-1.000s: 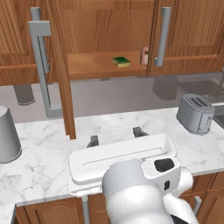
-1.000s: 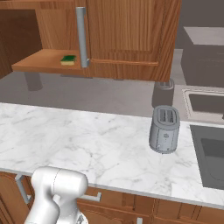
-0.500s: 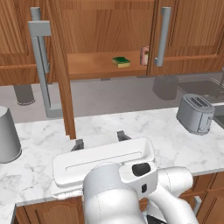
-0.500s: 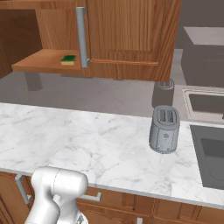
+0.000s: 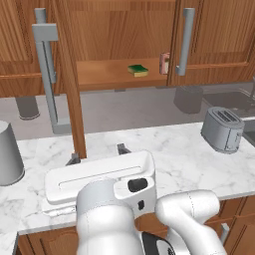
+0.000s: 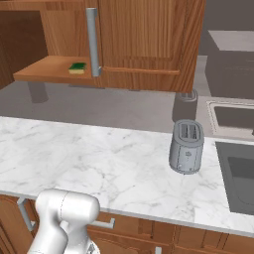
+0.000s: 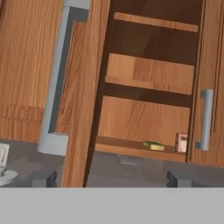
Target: Pick up the sponge and bar soap from the sink, and place them back in the cabinet, and close the cabinet doors.
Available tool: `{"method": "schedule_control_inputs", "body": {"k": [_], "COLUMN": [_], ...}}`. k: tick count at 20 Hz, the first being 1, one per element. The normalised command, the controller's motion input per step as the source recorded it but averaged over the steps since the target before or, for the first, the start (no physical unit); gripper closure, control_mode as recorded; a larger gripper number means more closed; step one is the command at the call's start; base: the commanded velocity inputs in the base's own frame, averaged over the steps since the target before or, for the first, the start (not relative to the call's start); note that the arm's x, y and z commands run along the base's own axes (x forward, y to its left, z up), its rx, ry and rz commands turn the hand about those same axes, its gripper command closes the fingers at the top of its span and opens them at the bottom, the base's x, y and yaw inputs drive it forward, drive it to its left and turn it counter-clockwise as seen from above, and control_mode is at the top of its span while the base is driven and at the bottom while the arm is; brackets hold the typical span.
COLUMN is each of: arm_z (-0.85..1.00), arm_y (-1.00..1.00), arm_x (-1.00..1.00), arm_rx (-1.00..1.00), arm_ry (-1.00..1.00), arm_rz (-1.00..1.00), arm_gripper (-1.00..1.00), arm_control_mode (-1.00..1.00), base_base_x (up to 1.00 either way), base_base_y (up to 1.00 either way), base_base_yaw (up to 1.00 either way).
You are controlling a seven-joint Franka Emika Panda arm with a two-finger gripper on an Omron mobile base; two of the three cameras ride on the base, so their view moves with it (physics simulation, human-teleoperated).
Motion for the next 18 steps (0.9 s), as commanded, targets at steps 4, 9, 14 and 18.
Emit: {"method": "schedule_control_inputs", "body": {"k": [4,9,14,18], "arm_z": [-0.01,-0.02,-0.04,-0.04], "arm_y": [0.22,0.18,0.20,0.12], "arm_x": [0.06,0.00,0.04,0.19], "arm_rx": [0.00,0.00,0.00,0.00], "arm_ry": [-0.01,0.00,0.00,0.00], "arm_rz": [0.00,0.00,0.00,0.00], "arm_gripper": [-1.00,-1.00,-1.00,-1.00], "arm_control_mode": [-1.00,-1.00,-1.00,-1.00], "base_base_x": [0.00,0.00,0.00,0.00], "base_base_y": [0.00,0.00,0.00,0.00], "base_base_yaw": [0.00,0.00,0.00,0.00]}}
